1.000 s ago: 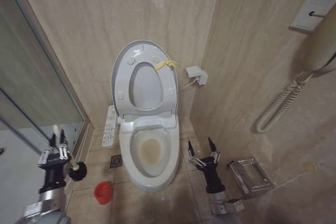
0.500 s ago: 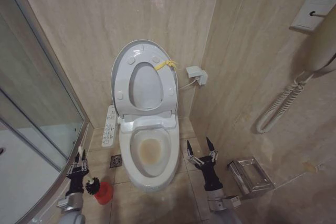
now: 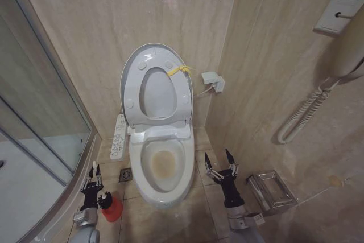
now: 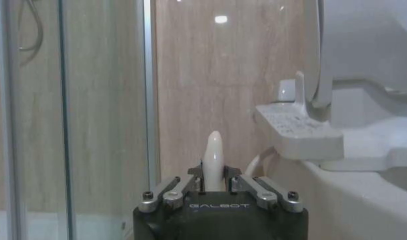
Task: Open the toilet lid, clean the toilet bowl with a toilet brush, close the toilet lid, and flush.
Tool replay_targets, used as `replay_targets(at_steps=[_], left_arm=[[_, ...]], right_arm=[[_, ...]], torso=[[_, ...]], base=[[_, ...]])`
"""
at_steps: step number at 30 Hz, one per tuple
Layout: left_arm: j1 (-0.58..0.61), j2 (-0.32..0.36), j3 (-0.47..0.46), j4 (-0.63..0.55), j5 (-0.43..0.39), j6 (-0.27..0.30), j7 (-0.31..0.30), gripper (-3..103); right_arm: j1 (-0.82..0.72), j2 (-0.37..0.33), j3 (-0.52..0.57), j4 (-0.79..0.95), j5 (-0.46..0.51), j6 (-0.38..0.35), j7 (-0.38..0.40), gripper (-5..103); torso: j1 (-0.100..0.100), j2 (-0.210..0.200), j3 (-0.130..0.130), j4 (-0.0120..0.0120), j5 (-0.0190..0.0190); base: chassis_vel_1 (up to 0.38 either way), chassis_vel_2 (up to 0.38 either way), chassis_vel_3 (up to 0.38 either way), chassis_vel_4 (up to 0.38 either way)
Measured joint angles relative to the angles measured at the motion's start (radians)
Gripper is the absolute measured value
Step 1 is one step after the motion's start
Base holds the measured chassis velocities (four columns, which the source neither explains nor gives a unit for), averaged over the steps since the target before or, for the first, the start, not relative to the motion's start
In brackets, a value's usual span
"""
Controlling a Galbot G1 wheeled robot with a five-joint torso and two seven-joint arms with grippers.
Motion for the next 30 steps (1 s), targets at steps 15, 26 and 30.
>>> replay_targets(at_steps=[15, 26, 30], left_arm=[[-0.053, -0.051, 0.000, 0.091, 0.037, -0.001, 0.006, 20], [-0.063, -0.054, -0.017, 0.128, 0.060, 0.002, -0.005, 20], [-0.060, -0.056, -0.023, 0.137, 0.073, 0.008, -0.012, 20]], right_arm=[[0.002, -0.009, 0.003, -0.006, 0.011, 0.000, 0.000, 100], [0.000, -0.008, 0.001, -0.006, 0.012, 0.001, -0.001, 100], [0.000, -0.008, 0.001, -0.005, 0.012, 0.001, -0.002, 100]], torso=[[0.000, 0.000, 0.000, -0.0002, -0.0001], [0.000, 0.000, 0.000, -0.0001, -0.0003], [0.000, 0.000, 0.000, -0.0001, -0.0003]], base=[[0.000, 0.000, 0.000, 0.000], [0.000, 0.000, 0.000, 0.000], [0.000, 0.000, 0.000, 0.000]])
